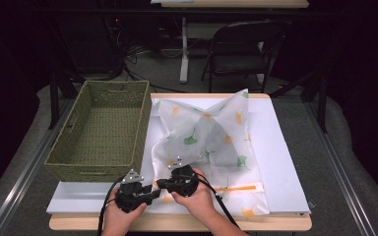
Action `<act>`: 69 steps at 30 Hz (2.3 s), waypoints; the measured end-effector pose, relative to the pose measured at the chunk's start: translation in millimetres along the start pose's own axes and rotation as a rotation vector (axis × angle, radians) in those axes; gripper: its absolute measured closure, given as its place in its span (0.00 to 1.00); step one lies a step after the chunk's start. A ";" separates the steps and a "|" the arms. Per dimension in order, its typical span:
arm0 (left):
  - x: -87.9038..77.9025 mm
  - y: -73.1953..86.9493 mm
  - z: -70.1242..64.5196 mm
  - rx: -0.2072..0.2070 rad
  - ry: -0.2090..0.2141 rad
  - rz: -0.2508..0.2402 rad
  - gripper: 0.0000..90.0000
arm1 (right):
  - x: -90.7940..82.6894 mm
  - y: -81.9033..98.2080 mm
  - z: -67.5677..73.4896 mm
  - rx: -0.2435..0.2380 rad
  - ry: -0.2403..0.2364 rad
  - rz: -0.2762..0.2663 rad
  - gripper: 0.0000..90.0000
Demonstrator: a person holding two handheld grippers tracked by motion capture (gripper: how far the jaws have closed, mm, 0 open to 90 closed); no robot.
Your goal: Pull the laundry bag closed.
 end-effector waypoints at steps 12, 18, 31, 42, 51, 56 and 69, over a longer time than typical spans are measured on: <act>-5.0 -1.1 -4.1 0.017 -0.027 -0.036 0.94 | 4.3 2.9 -0.7 0.008 0.006 0.005 1.00; -4.9 -1.0 -4.0 0.010 -0.028 -0.029 0.97 | 5.3 4.8 -3.0 0.014 0.002 0.006 1.00; -17.1 -1.8 -6.3 0.010 -0.024 -0.057 0.98 | 3.9 15.6 -13.5 0.051 0.036 0.036 1.00; -15.9 -2.1 -0.7 -0.033 0.045 -0.041 0.83 | -18.3 28.6 -22.2 0.064 0.053 0.006 1.00; -3.0 -11.7 1.9 -0.039 0.086 -0.017 0.62 | -19.2 30.2 -19.9 0.034 0.052 0.004 1.00; -2.7 -19.3 5.0 -0.053 0.093 -0.032 0.60 | -16.9 29.5 -19.5 0.029 0.051 0.006 1.00; -3.5 -29.2 4.0 -0.028 0.071 -0.049 0.79 | -12.9 23.7 -17.0 0.043 0.066 -0.013 1.00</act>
Point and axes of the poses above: each handheld gripper's, and its own axes: x roughly forward along the jaws, y roughly out of its underside, z roughly to its left, the point moved 1 cm from there along x, roughly forward along the jaws, and after that the axes turned 12 degrees about y, right-handed, at the moved point
